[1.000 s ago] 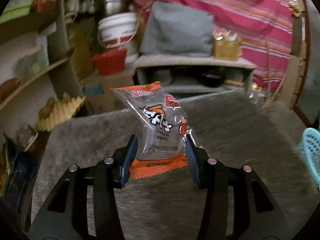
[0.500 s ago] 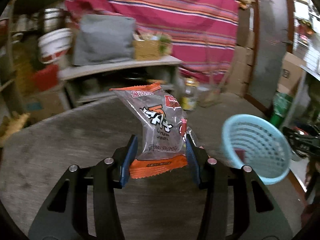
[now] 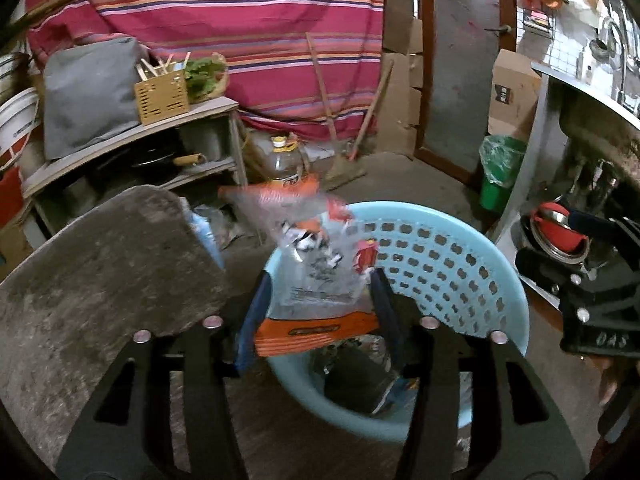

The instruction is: Collect trash

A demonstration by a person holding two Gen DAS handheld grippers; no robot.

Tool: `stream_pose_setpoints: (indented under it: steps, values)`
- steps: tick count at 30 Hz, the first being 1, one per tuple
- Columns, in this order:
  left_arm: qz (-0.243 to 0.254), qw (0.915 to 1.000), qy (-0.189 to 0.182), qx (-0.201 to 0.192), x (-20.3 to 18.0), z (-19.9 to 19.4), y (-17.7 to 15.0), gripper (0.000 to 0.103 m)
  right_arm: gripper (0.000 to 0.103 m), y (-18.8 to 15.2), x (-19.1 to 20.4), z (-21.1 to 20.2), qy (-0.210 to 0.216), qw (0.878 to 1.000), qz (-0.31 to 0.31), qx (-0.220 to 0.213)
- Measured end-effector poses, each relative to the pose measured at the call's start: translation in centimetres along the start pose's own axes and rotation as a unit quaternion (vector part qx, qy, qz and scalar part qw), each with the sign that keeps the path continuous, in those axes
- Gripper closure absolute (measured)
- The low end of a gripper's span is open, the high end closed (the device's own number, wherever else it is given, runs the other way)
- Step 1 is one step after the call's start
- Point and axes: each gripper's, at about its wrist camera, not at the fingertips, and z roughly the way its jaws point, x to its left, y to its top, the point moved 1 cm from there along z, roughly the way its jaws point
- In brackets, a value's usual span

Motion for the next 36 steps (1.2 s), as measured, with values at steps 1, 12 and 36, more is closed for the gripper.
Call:
stream_pose_setpoints:
  steps: [1,12,36]
  values:
    - [0.0,1.0,-0.002,-0.001,-0.3,0.1,0.3,0.037,0.005,0.0,-0.1,0.0,-0.001,1.0,0.001,0.0]
    - [-0.018,0.9967,0.055,-0.057,3.8,-6.3,0.1,0.005,0.005,-0.6,1.8,-0.9,0.01,1.0,-0.001,-0.006]
    - [-0.092,0.9627,0.24,-0.083,15.2,-27.8,-18.6,0.005,0.004,-11.8,21.7,-15.2,0.154,0.983,-0.077,-0.06]
